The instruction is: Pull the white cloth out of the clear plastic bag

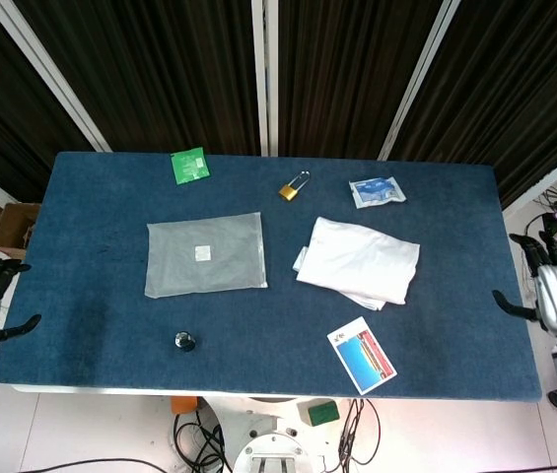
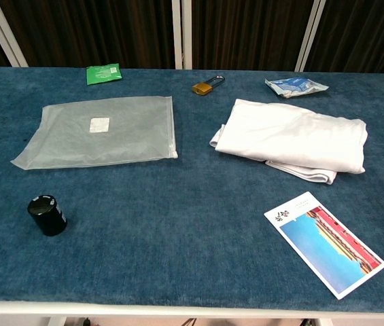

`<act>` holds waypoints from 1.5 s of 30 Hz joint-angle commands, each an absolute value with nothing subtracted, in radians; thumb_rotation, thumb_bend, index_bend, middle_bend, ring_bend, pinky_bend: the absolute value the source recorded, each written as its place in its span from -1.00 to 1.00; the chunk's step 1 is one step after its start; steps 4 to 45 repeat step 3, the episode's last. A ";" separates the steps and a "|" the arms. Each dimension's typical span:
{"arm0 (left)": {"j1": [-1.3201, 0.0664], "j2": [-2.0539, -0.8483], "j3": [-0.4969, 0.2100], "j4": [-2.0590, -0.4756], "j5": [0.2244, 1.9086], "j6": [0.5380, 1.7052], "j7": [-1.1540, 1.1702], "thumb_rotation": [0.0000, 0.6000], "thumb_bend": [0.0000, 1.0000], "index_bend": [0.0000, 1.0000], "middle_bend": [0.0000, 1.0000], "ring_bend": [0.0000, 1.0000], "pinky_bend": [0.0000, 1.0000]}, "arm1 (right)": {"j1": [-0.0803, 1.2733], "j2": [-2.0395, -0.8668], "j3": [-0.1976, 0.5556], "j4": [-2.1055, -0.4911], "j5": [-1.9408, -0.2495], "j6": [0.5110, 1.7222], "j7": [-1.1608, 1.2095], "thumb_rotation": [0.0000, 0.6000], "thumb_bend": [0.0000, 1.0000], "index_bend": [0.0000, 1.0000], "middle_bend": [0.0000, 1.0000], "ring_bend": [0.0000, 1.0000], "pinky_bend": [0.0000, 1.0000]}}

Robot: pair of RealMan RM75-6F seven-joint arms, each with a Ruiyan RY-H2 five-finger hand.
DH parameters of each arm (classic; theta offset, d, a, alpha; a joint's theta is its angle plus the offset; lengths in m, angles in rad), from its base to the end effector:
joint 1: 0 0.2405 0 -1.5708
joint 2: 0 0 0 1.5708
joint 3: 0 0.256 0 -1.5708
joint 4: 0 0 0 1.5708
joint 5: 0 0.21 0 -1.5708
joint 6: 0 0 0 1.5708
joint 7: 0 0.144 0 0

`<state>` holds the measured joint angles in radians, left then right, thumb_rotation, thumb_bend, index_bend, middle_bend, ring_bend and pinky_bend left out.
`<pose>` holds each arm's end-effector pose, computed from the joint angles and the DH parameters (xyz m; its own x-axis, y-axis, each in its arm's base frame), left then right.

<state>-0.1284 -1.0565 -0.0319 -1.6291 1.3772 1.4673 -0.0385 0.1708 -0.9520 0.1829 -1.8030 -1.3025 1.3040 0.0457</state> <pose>-0.3226 0.1906 0.1807 0.3919 0.0122 0.9199 0.9169 0.0762 -0.3917 -0.2848 -0.2289 0.1965 0.2828 -0.0243 0.9589 -0.9569 0.0621 0.2838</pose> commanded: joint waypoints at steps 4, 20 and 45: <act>-0.029 -1.029 0.019 -1.674 1.438 1.581 -0.058 1.00 -0.71 -0.49 -0.64 -0.76 -0.59 | 0.078 -0.948 0.106 -1.787 -1.389 1.404 0.123 1.00 -0.54 -0.67 -0.63 -0.99 -0.75; -0.029 -1.029 0.019 -1.674 1.438 1.581 -0.058 1.00 -0.71 -0.49 -0.64 -0.76 -0.59 | 0.078 -0.948 0.106 -1.787 -1.389 1.404 0.123 1.00 -0.54 -0.67 -0.63 -0.99 -0.75; -0.029 -1.029 0.019 -1.674 1.438 1.581 -0.058 1.00 -0.71 -0.49 -0.64 -0.76 -0.59 | 0.078 -0.948 0.106 -1.787 -1.389 1.404 0.123 1.00 -0.54 -0.67 -0.63 -0.99 -0.75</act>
